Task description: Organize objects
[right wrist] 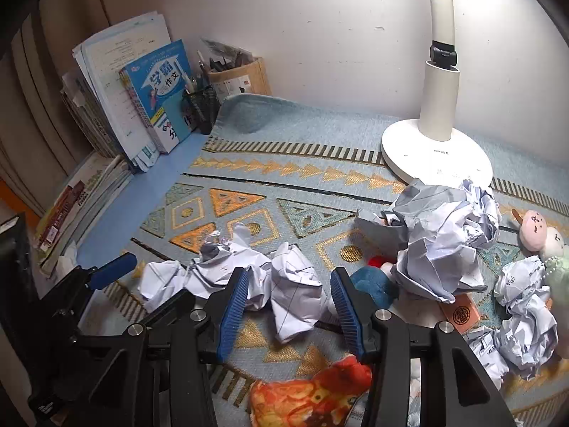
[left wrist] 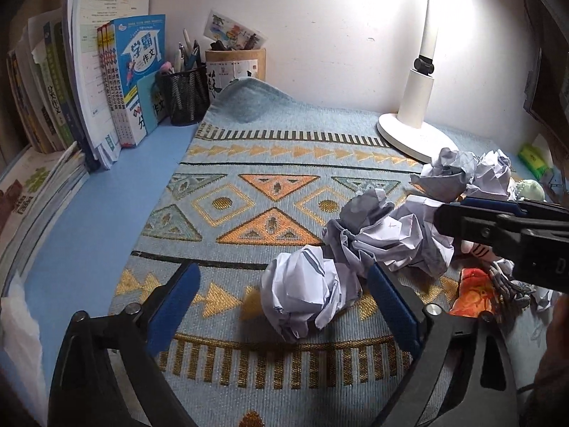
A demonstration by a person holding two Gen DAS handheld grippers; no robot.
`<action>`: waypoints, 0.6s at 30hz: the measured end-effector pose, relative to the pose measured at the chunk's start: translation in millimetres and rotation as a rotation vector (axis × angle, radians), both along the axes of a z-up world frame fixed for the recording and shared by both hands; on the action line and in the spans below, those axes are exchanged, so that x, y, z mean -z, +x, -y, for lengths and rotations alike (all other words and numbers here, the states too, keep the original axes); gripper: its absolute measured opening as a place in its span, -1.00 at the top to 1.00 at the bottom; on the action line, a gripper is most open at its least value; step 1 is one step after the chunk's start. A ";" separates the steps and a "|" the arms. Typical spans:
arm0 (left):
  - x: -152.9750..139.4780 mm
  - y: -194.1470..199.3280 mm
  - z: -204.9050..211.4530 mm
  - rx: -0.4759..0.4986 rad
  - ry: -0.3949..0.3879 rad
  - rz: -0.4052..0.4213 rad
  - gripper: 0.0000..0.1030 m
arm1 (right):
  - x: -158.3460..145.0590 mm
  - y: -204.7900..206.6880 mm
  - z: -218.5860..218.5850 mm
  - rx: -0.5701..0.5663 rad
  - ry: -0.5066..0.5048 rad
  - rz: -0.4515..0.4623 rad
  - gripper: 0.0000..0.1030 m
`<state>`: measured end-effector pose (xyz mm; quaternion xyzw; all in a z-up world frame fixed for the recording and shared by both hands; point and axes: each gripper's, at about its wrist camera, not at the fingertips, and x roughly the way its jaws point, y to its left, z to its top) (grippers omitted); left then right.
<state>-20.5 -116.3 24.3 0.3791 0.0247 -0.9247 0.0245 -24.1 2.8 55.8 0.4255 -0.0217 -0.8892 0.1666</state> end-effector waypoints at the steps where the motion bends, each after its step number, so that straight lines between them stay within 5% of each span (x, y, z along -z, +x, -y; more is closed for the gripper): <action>1: 0.5 0.2 -0.8 0.003 0.000 0.000 -0.68 | 4.5 -1.4 0.7 -0.011 0.007 0.000 0.07; 4: -1.3 1.9 -0.7 0.016 0.004 -0.015 -0.59 | 20.8 -0.8 2.8 -0.037 -0.008 0.009 0.25; 7: 1.8 0.7 -5.3 0.053 0.011 0.001 -0.05 | 27.5 -0.1 -0.6 -0.029 -0.028 0.016 0.39; 12: 1.0 0.7 -6.5 0.058 0.010 -0.004 0.19 | 19.9 5.8 -4.2 -0.033 -0.054 -0.013 0.43; 18: -8.1 9.9 -5.7 0.074 0.031 -0.052 0.23 | -13.5 34.7 -21.1 -0.014 -0.080 -0.090 0.43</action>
